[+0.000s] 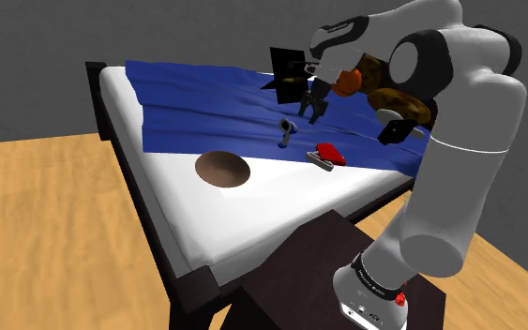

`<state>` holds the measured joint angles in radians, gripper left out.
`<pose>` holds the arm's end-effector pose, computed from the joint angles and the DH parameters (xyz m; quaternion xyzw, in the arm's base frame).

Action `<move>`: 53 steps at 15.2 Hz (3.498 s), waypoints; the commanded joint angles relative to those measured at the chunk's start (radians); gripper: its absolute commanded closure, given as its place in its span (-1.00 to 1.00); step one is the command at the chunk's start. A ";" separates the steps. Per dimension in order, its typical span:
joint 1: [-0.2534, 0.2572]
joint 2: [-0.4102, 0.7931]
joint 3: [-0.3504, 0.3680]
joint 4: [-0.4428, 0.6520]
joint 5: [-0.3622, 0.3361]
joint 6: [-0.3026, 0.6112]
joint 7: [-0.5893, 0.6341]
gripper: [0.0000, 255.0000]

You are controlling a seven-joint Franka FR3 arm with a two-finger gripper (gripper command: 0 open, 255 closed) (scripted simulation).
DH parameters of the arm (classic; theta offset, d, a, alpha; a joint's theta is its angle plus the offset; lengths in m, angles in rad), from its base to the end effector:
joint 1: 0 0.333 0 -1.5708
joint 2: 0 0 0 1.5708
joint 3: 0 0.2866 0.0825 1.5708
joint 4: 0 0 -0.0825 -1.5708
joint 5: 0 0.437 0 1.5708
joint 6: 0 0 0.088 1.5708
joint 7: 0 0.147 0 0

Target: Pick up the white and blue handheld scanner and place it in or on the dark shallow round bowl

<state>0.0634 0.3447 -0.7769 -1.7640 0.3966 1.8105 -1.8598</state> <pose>0.5250 -0.3712 0.3129 -0.8670 -0.4852 -0.0380 0.1073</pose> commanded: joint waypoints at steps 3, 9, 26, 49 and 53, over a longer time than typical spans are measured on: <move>-0.132 0.205 0.082 0.222 0.124 -0.094 -0.148 -1.00; -0.115 0.213 0.093 0.153 0.138 -0.022 -0.160 -1.00; -0.111 0.216 0.096 0.137 0.143 -0.004 -0.164 1.00; -0.113 0.131 0.061 0.291 0.078 -0.213 -0.090 1.00; -0.119 0.125 0.059 0.327 0.073 -0.251 -0.080 1.00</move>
<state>-0.0552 0.4745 -0.7166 -1.4413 0.4727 1.5668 -1.9411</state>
